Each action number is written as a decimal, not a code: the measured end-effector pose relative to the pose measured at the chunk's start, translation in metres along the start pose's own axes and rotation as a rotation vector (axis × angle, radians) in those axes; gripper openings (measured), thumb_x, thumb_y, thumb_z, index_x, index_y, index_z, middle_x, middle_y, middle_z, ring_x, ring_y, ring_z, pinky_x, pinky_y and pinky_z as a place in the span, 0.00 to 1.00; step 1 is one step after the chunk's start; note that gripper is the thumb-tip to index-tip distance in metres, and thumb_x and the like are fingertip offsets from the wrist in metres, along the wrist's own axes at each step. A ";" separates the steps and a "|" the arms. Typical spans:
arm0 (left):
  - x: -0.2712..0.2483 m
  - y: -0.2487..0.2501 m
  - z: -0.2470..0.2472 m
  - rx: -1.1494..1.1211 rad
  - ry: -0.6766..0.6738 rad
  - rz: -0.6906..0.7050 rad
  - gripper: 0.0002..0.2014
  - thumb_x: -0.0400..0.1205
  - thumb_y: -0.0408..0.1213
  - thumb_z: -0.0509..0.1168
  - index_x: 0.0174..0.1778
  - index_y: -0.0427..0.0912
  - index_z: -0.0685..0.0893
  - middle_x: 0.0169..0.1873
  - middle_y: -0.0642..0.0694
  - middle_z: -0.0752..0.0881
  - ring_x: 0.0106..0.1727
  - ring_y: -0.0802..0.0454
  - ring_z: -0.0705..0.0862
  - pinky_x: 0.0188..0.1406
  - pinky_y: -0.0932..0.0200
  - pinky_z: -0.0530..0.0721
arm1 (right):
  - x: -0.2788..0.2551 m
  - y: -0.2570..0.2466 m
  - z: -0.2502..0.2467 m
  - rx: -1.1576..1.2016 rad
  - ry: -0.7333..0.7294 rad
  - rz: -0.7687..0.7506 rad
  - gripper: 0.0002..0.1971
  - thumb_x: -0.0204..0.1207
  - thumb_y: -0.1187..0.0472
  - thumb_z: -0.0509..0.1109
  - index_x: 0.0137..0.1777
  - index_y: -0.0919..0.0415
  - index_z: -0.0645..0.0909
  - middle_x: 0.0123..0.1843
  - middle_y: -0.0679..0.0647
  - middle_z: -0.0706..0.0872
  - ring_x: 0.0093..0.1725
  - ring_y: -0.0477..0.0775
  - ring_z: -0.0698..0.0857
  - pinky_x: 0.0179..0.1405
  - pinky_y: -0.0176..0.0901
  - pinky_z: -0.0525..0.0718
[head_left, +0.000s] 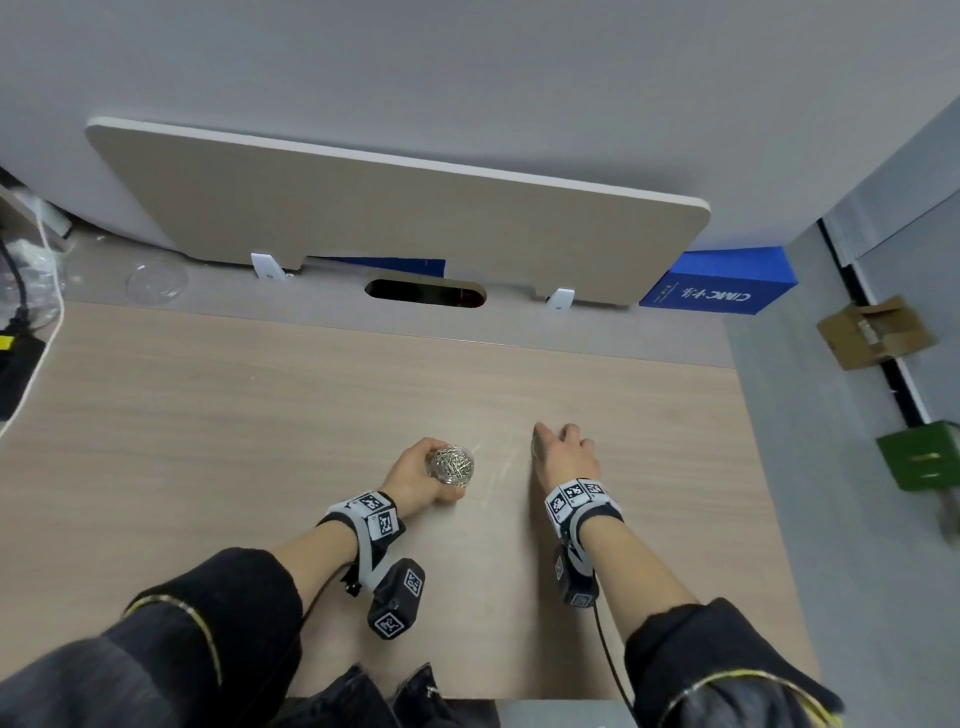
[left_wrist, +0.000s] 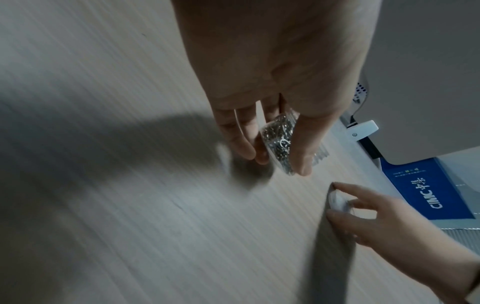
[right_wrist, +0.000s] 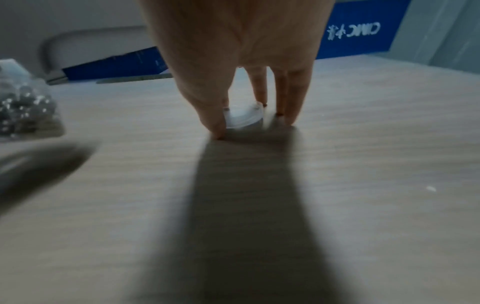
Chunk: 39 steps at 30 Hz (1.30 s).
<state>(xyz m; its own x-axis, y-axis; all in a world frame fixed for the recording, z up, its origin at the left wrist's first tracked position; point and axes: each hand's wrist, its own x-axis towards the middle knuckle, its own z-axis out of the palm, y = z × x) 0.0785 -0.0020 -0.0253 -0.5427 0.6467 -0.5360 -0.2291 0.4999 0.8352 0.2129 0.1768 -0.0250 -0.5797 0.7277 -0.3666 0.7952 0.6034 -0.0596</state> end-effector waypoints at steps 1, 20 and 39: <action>0.000 0.001 0.002 0.002 -0.007 0.000 0.32 0.58 0.20 0.81 0.56 0.40 0.76 0.48 0.42 0.83 0.48 0.49 0.81 0.54 0.61 0.79 | 0.000 0.000 0.001 0.001 0.004 -0.035 0.19 0.78 0.62 0.60 0.68 0.48 0.72 0.62 0.60 0.72 0.57 0.66 0.75 0.46 0.52 0.81; -0.024 0.051 -0.011 -0.208 -0.136 -0.107 0.24 0.71 0.13 0.67 0.59 0.34 0.72 0.43 0.42 0.83 0.37 0.48 0.85 0.26 0.60 0.88 | -0.046 -0.082 -0.029 1.219 -0.126 -0.183 0.15 0.62 0.63 0.83 0.37 0.50 0.78 0.52 0.48 0.86 0.55 0.54 0.87 0.61 0.48 0.84; -0.039 0.090 -0.062 -0.785 -0.630 -0.166 0.28 0.70 0.44 0.74 0.66 0.39 0.80 0.47 0.33 0.83 0.32 0.50 0.77 0.29 0.62 0.81 | -0.037 -0.075 -0.098 1.562 -0.565 -0.388 0.07 0.70 0.63 0.76 0.47 0.57 0.83 0.64 0.59 0.86 0.51 0.56 0.85 0.52 0.50 0.82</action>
<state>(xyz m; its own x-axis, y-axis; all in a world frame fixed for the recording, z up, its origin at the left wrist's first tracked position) 0.0286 -0.0177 0.0785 0.0159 0.9024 -0.4305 -0.8511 0.2382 0.4679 0.1567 0.1365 0.0836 -0.9101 0.2209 -0.3506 0.2372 -0.4161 -0.8779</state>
